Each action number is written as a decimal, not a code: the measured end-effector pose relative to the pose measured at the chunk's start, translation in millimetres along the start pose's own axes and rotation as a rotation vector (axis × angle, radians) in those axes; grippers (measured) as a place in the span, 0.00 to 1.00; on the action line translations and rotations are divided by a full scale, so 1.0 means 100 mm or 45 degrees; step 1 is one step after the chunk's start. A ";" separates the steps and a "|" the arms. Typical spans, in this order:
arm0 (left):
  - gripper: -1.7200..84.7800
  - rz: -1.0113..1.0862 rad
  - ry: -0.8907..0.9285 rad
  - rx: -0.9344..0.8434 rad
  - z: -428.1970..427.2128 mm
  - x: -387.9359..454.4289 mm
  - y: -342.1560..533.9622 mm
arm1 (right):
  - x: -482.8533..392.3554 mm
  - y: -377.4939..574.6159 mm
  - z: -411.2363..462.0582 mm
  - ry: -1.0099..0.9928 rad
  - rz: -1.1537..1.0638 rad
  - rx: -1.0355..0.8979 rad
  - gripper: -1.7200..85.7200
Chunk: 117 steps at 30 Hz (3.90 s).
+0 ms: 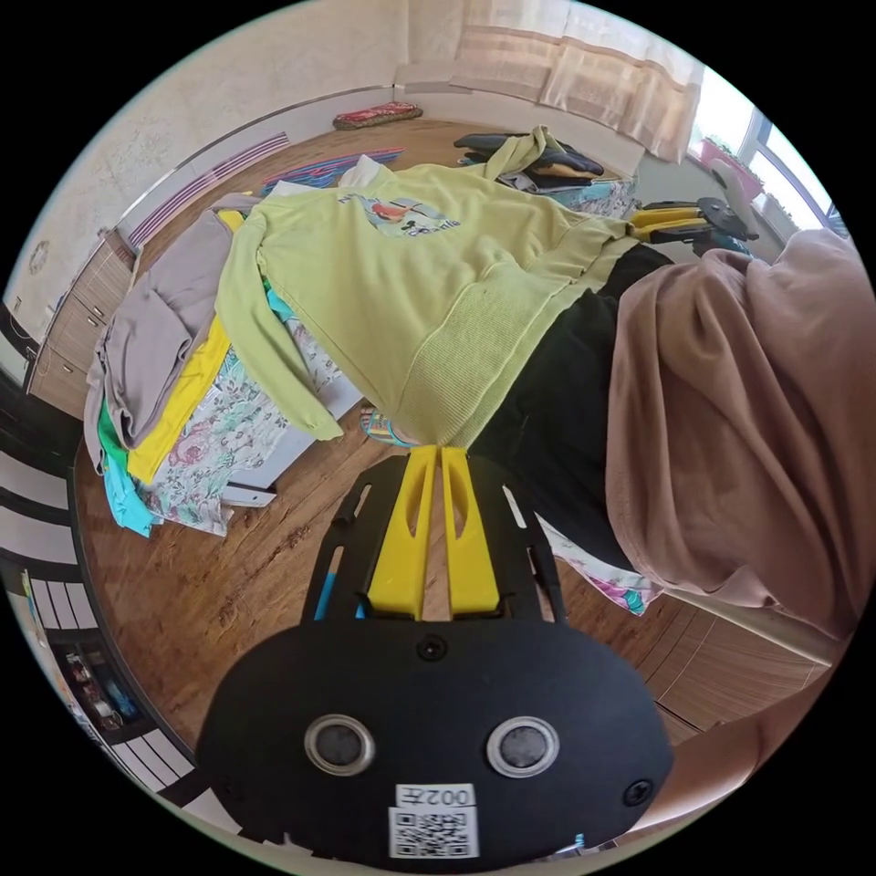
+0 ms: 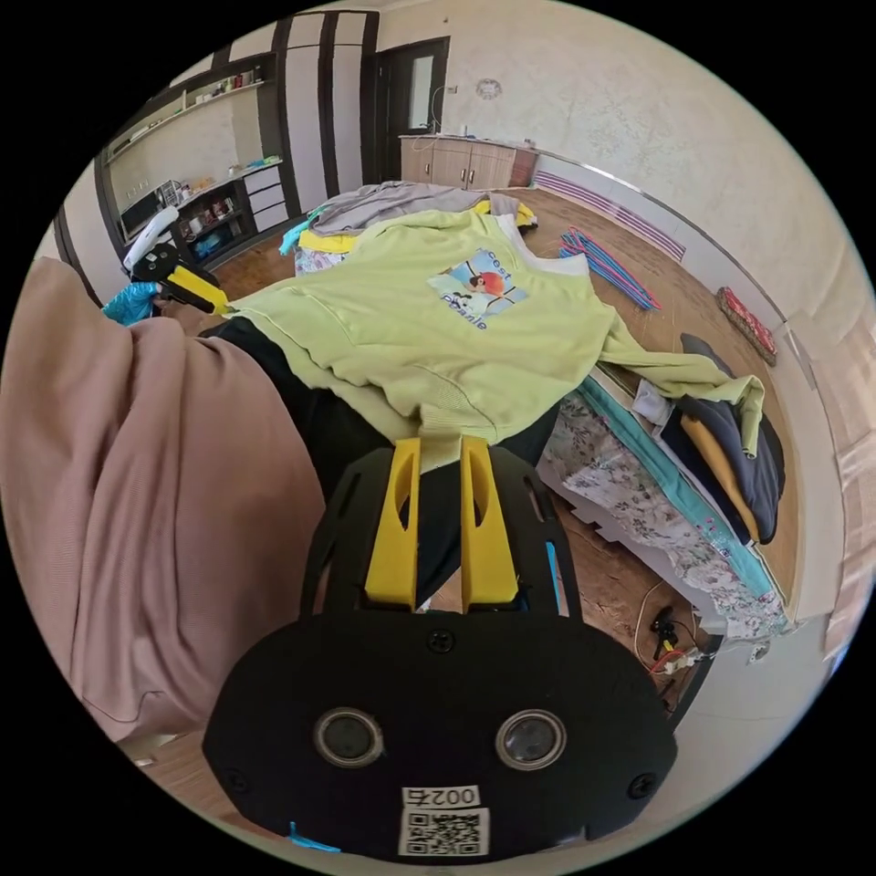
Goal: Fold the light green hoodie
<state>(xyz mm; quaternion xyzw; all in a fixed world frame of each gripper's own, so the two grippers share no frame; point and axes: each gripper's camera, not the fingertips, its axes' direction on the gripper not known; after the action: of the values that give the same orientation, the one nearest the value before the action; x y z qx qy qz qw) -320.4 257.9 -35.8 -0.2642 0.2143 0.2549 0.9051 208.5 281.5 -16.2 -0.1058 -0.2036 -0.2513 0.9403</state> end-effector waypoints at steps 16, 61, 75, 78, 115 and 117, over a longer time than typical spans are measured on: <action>0.01 0.038 0.052 0.097 -0.21 -0.05 0.08 | -0.06 -0.04 -0.03 0.355 0.043 -0.067 0.02; 0.06 0.156 0.174 0.246 -0.39 0.30 0.00 | -0.06 0.12 -0.15 -0.084 -0.135 -0.048 0.11; 0.01 0.255 0.129 0.201 -0.29 0.49 -0.17 | -0.04 0.22 -0.07 -0.080 -0.147 -0.004 0.04; 0.01 0.282 0.108 0.214 -0.36 0.48 -0.21 | 0.00 0.23 -0.08 -0.076 -0.123 0.022 0.05; 0.09 0.165 0.102 0.003 -0.06 0.13 -0.21 | 0.52 0.68 0.05 -0.084 0.192 0.015 0.11; 0.08 0.155 0.098 0.005 0.00 0.11 -0.22 | 0.54 0.68 0.12 -0.108 0.232 0.034 0.09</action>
<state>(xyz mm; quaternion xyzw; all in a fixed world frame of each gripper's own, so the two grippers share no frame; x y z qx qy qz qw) -299.2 245.7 -34.0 -0.2584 0.2651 0.2985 0.8797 282.5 319.9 11.5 -0.1220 -0.2359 -0.1572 0.9512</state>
